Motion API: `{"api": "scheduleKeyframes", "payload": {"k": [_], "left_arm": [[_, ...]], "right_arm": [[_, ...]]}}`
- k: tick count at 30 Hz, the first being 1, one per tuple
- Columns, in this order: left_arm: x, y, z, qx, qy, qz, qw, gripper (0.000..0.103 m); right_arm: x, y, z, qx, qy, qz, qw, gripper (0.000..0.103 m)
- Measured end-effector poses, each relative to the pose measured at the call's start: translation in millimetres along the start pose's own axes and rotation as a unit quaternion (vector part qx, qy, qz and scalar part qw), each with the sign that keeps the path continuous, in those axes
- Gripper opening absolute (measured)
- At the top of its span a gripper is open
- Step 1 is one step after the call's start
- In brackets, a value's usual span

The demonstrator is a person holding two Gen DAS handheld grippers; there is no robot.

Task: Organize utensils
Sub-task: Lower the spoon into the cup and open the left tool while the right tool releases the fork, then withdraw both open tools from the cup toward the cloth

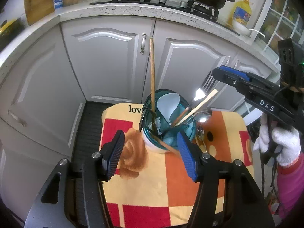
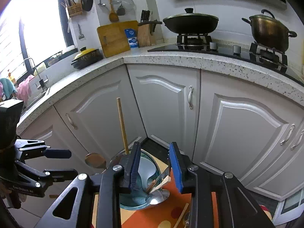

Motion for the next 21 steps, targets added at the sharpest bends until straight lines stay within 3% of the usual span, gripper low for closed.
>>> {"api": "scheduleKeyframes", "payload": {"k": [15,21], "left_arm": [[22,23,-8,-0.041,-0.004,-0.038,0.9984,0.057],[30,27,-13,-0.039,-0.003,-0.042,0.9984,0.057]], "right_arm": [[35,38,12,-0.001,-0.002,0.002,1.000,0.037],[57,48,15,-0.008,-0.015,0.009,1.000,0.038]]}}
Point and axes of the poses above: each gripper's, at about its wrist camera, not at the fingertips, and y roughly against the way its jaws point, z to its left, x to its underside, the point moved 9 cm from there along -y, roughly the way its jaws point, and after that the axes turned 2 degrees about z, right-handed, at the moved point
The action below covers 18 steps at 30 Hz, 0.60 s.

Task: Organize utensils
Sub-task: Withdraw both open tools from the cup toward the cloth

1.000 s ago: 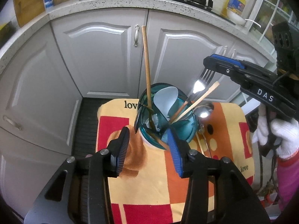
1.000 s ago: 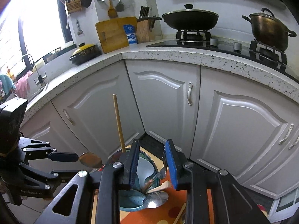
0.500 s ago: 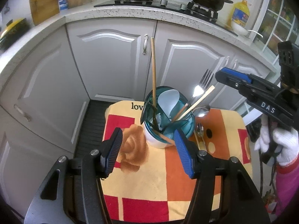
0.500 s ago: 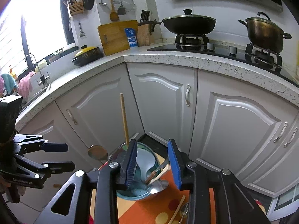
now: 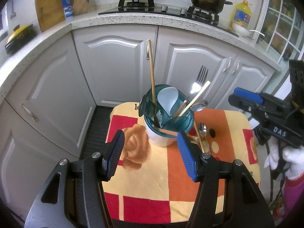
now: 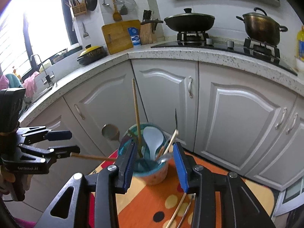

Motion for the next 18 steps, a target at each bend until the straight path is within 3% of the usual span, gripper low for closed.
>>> {"api": "scheduleKeyframes", "payload": {"k": [18], "left_arm": [[33,14,-10,0.000,-0.005,-0.004,1.0000,0.057]], "right_arm": [[60,9,-21,0.016,-0.026,0.036,0.999,0.038]]}}
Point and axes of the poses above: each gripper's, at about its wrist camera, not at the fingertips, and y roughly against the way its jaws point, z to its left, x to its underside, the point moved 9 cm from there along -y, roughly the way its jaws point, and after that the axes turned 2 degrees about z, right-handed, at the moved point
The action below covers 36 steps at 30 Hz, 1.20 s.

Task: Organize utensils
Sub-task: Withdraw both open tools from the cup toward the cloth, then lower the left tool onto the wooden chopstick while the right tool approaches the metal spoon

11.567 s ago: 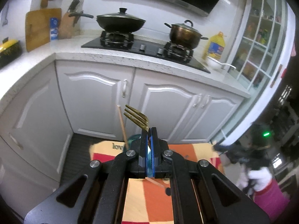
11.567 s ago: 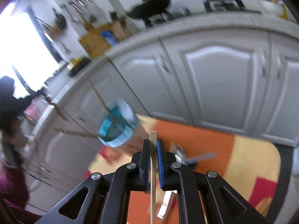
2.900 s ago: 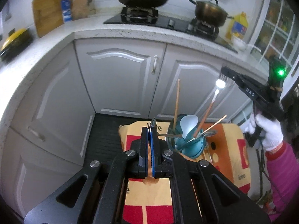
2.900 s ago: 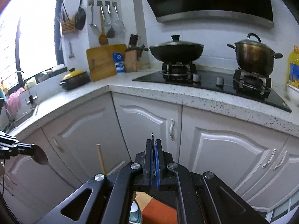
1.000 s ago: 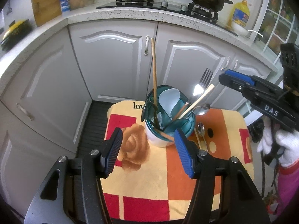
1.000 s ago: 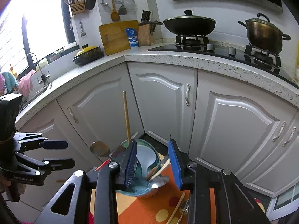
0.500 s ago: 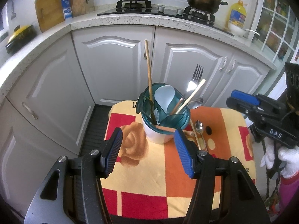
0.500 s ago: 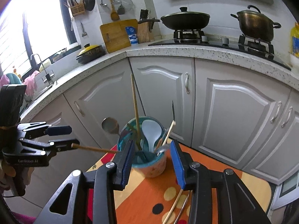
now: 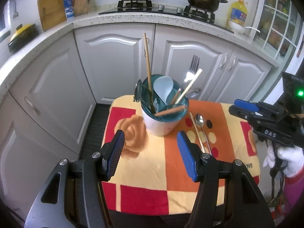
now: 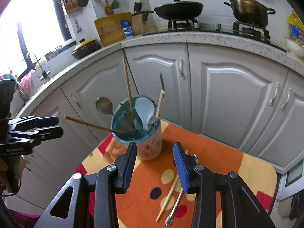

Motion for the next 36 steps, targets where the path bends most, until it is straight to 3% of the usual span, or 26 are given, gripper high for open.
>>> {"api": "scheduleKeyframes", "payload": {"k": [7,14,24,33,36], "left_arm": [[24,-4,-13,0.023,0.001,0.006,0.9997,0.057],[52,-35,-40,0.049,-0.007,0.049,0.9975,0.057],[66,-76,-62,0.067,0.004,0.082,0.9944,0.057],[70,-104,-78,0.077,0.019,0.105,0.9913,0.057],[68,-115,-85,0.085,0.030,0.109,0.9900,0.057]], "right_arm": [[30,-21,-32,0.017,-0.029,0.034,0.999,0.038],[71,-71,-66,0.031,-0.072,0.096,0.992,0.038],[102,-113,-69,0.039,-0.085,0.143,0.985,0.038],[108,-131,-73,0.084,-0.047,0.151,0.984,0.008],[116,-121,-86,0.092,-0.072,0.147,0.982,0.007]]}}
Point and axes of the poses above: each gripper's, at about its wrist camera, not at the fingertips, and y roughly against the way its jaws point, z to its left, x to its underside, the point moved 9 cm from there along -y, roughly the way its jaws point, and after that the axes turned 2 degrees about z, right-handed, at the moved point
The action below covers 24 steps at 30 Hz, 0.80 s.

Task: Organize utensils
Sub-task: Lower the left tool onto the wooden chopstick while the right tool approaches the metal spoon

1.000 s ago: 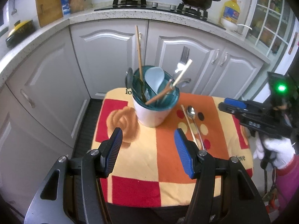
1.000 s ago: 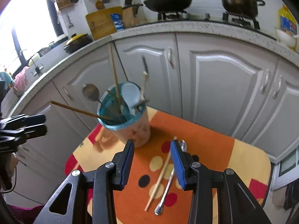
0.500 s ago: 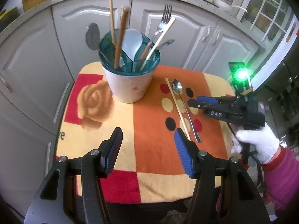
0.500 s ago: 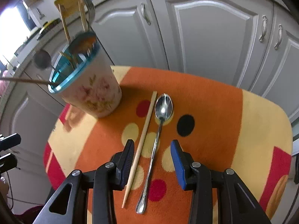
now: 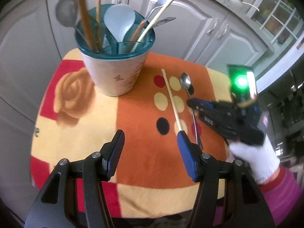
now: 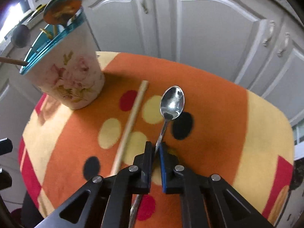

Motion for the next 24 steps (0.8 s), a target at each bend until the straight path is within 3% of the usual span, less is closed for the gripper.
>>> {"api": "scheduleKeyframes", "payload": {"k": [6,12,15,16,19,20,24], "left_arm": [[-6,-34,-25,0.014,-0.003,0.008,0.9999,0.057],[-19,-77,-44,0.005,-0.006,0.018,0.9998,0.057],[-21,-97,-45,-0.009,-0.010,0.028,0.9995,0.056],[-22,-104,-45,-0.010,-0.008,0.033,0.9994,0.053],[-27,-111,-44,-0.015,-0.013,0.021,0.9996,0.030],[-27,-115,-45,-0.009,-0.016,0.030,0.9994,0.012],[-19,-113,-43,0.015,-0.018,0.045,0.9987,0.005]], "right_arm": [[39,20,-19,-0.021,-0.028,0.013,0.999,0.007],[80,37,-23,-0.084,-0.080,0.029,0.993,0.007],[82,49,-26,-0.113,-0.101,0.008,0.988,0.007],[80,55,-29,-0.119,-0.112,-0.005,0.986,0.010],[72,61,-37,-0.128,-0.139,-0.017,0.982,0.033],[68,61,-39,-0.130,-0.145,-0.020,0.981,0.033],[56,63,-43,-0.117,-0.131,-0.025,0.984,0.033]]}}
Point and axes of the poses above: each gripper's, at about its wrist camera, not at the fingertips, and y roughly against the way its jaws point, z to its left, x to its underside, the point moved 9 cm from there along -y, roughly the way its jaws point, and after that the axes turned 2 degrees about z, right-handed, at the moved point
